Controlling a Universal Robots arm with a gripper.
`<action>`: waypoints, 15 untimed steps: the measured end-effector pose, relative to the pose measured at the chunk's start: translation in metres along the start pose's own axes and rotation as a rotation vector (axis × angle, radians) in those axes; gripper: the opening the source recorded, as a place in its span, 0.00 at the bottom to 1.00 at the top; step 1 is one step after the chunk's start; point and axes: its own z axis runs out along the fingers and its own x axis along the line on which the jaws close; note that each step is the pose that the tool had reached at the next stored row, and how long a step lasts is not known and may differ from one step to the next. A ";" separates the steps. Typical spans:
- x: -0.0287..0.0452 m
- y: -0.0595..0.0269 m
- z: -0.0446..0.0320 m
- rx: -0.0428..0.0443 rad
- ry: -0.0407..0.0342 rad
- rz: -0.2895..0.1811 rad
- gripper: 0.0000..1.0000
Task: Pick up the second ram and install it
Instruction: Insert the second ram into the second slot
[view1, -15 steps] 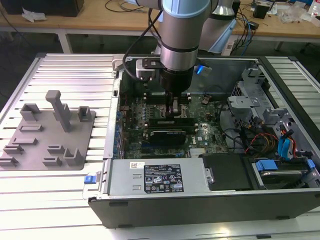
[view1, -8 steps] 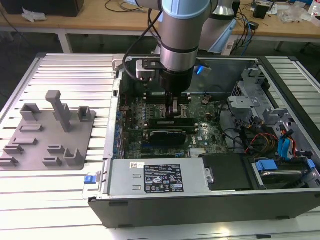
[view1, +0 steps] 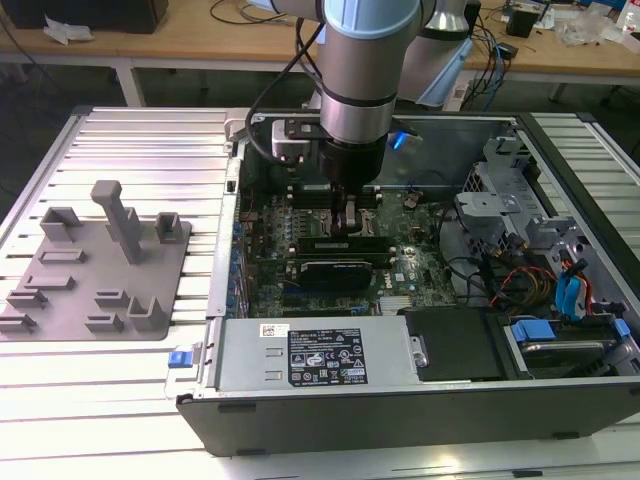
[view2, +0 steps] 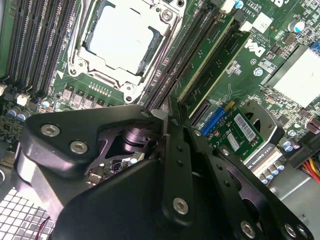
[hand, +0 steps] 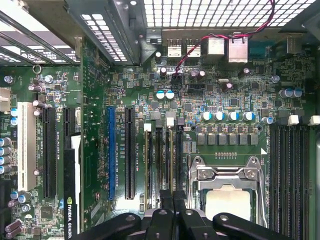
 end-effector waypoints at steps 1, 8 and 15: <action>0.0000 0.0000 0.0001 0.0001 -0.0001 0.000 0.09; 0.0000 0.0000 0.0004 0.0001 -0.0002 0.000 0.09; 0.0000 0.0000 0.0015 0.0000 0.0000 0.000 0.09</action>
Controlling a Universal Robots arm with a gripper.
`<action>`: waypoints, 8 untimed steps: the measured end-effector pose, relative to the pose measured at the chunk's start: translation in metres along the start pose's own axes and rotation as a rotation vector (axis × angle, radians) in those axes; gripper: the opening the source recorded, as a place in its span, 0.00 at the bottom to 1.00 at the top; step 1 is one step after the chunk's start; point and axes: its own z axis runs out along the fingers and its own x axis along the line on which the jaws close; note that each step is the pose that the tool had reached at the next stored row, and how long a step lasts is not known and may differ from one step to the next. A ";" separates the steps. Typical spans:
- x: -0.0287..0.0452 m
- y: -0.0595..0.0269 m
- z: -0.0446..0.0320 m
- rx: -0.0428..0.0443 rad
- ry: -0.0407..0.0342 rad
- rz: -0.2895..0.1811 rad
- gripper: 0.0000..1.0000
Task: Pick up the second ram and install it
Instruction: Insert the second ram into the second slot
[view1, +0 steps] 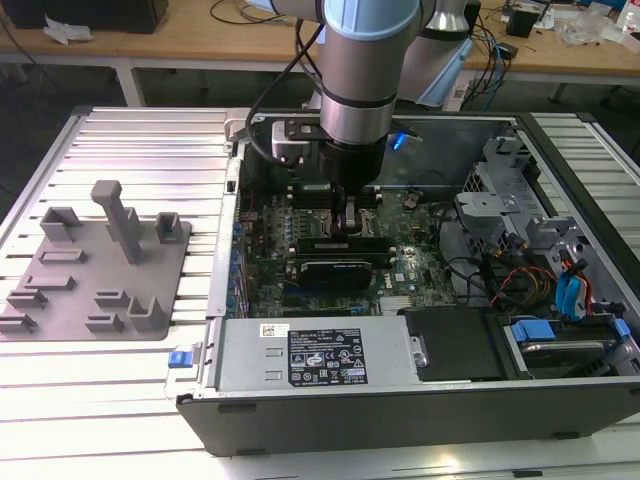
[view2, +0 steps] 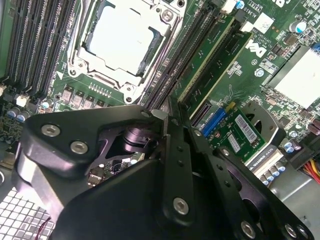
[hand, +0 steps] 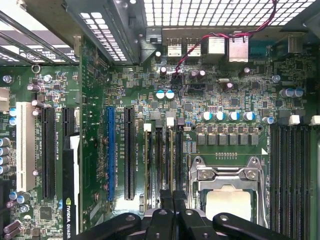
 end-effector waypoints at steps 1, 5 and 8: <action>0.0000 0.0000 0.0004 0.0001 -0.0003 0.000 0.09; -0.0001 0.0000 0.0047 0.0000 0.0000 0.000 0.09; -0.0002 0.0000 0.0077 0.0000 0.0000 0.000 0.09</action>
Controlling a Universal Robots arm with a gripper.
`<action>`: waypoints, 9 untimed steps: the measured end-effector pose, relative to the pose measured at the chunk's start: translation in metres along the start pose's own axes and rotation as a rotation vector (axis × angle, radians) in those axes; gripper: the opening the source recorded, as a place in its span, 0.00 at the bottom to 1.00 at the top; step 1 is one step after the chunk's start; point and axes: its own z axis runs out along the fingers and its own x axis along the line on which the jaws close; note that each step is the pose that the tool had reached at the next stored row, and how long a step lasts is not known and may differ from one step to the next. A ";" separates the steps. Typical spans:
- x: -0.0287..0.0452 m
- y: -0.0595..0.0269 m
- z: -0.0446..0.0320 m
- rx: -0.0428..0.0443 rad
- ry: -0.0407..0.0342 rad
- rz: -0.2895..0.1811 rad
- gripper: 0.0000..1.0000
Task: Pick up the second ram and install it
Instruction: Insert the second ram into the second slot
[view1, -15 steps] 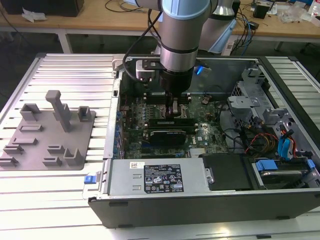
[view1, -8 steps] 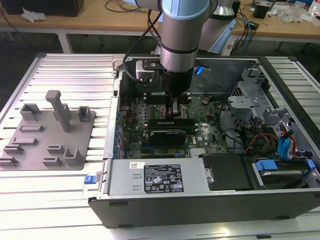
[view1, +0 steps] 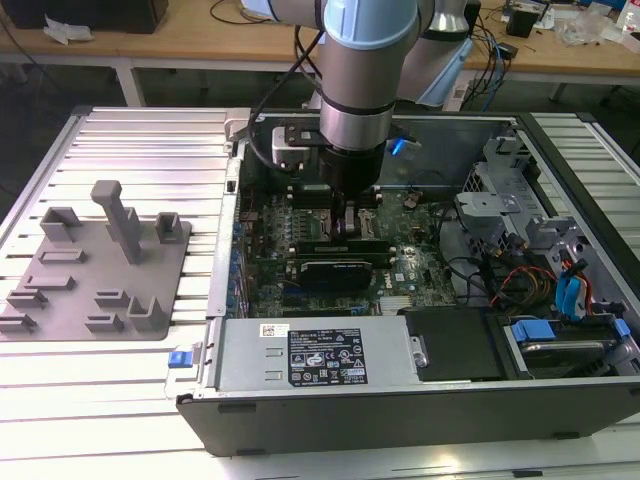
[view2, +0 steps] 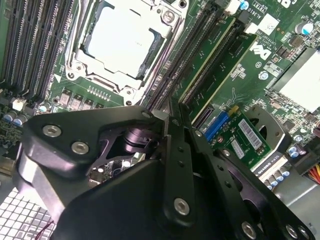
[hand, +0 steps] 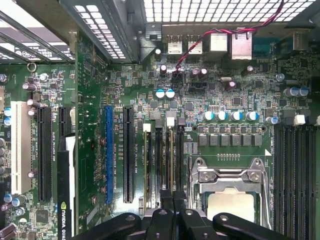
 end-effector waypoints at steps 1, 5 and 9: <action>0.0000 0.0000 0.0005 0.0000 0.0001 0.000 0.09; 0.0000 0.0000 0.0023 -0.0001 0.0001 0.000 0.09; -0.0001 0.0000 0.0026 0.0001 -0.0002 0.000 0.16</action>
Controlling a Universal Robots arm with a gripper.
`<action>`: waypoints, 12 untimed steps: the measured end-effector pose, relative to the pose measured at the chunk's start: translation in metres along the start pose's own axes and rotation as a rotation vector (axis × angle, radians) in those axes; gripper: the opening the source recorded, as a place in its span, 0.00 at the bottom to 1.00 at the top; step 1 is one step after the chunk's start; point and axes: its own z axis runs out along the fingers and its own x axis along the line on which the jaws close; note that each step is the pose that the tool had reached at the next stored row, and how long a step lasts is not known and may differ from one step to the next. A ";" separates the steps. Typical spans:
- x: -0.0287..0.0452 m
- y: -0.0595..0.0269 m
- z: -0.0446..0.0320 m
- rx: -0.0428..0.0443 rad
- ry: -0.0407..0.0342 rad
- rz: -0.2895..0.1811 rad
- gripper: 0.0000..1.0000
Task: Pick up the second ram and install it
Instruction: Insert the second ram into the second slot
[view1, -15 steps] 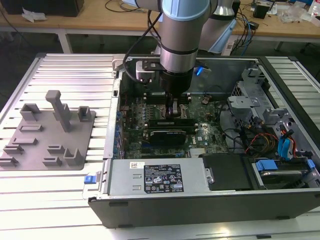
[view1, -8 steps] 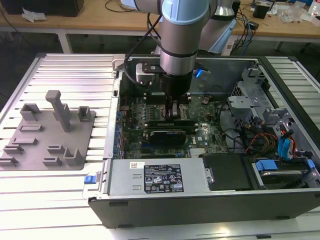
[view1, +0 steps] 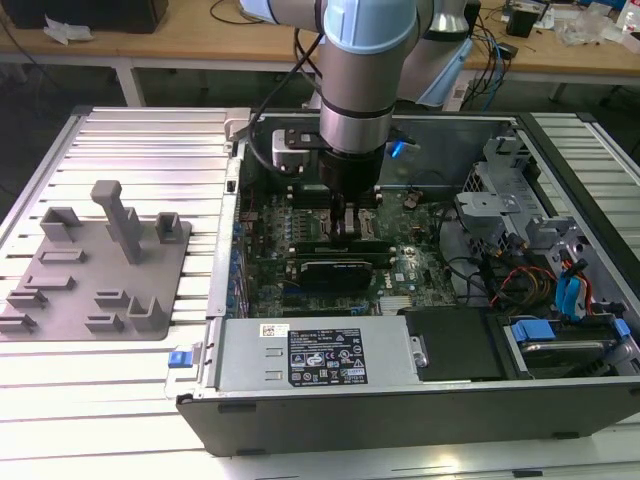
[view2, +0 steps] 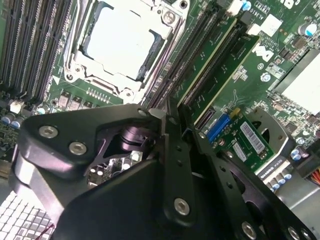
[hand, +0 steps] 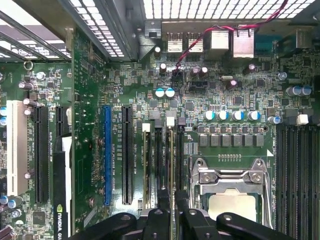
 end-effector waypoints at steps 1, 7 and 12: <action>0.0000 0.0000 0.0000 0.0000 0.0001 0.000 0.16; 0.0002 0.0001 -0.0092 0.0004 -0.0002 0.000 0.16; 0.0004 0.0001 -0.0194 0.0022 -0.0029 0.000 0.16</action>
